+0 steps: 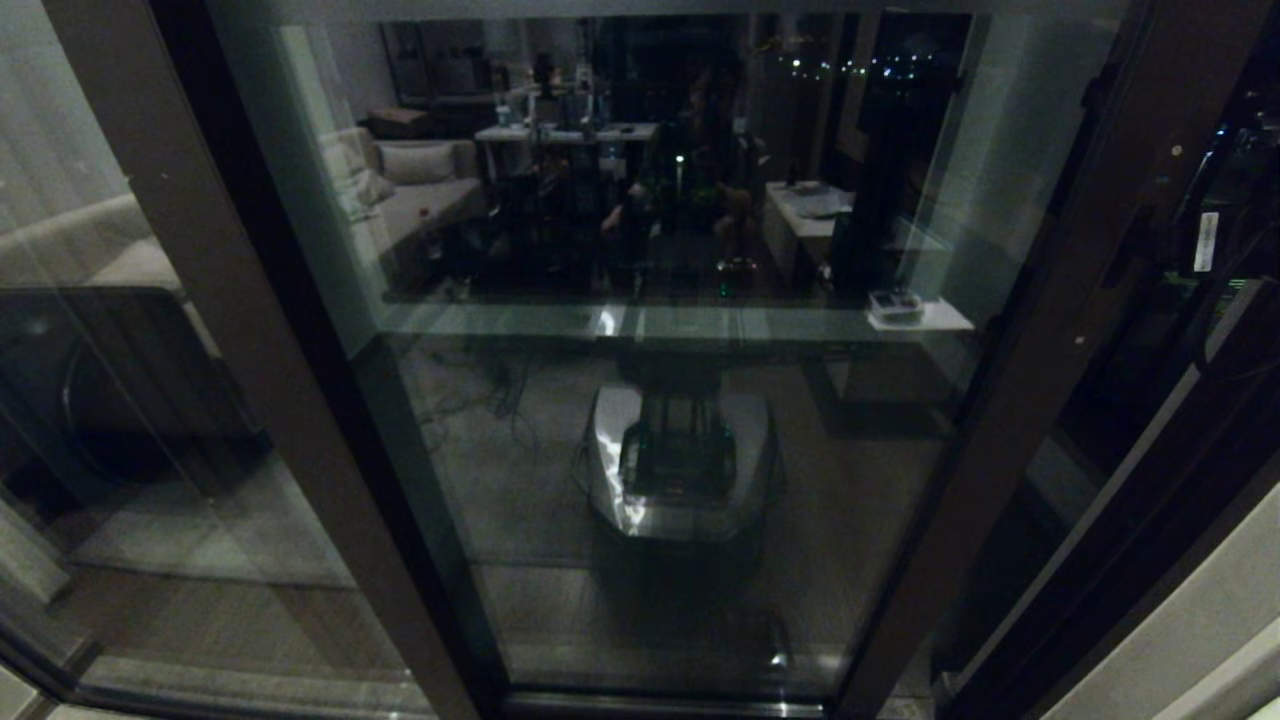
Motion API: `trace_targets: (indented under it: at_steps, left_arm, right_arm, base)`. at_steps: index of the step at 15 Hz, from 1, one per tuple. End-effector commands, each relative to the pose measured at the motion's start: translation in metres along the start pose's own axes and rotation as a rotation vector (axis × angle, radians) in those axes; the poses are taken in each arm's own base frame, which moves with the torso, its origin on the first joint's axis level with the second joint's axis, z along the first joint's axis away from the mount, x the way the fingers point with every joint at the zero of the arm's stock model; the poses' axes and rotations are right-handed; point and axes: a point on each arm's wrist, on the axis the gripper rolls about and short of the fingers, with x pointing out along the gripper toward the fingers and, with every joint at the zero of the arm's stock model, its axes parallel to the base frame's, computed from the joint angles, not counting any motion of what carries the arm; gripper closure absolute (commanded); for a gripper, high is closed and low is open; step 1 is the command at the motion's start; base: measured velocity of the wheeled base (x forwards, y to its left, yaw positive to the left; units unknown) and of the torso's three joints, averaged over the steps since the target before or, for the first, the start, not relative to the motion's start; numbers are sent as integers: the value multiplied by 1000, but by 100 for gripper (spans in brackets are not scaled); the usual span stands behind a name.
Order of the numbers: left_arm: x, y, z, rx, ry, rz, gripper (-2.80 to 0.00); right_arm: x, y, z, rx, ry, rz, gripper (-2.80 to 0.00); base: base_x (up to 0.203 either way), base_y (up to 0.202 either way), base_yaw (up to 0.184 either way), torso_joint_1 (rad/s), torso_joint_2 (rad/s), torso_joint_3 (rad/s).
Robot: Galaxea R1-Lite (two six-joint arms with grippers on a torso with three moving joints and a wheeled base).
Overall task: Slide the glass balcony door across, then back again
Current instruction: Close the slid door
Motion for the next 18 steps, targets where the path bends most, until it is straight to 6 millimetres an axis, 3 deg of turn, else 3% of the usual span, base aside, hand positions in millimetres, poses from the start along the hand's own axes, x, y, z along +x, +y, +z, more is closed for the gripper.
trace_targets:
  at_steps: [1,18]
  left_arm:
    - [0,0,0,0,1,0,0]
    - [0,0,0,0,2,0,0]
  right_arm:
    - [4,-3,-2,-11,6,-7,-280]
    - [15,-18,-4,-29,-10,-49,-280]
  base:
    - [0,0,0,0,0,0]
    - [0,0,0,0,0,0]
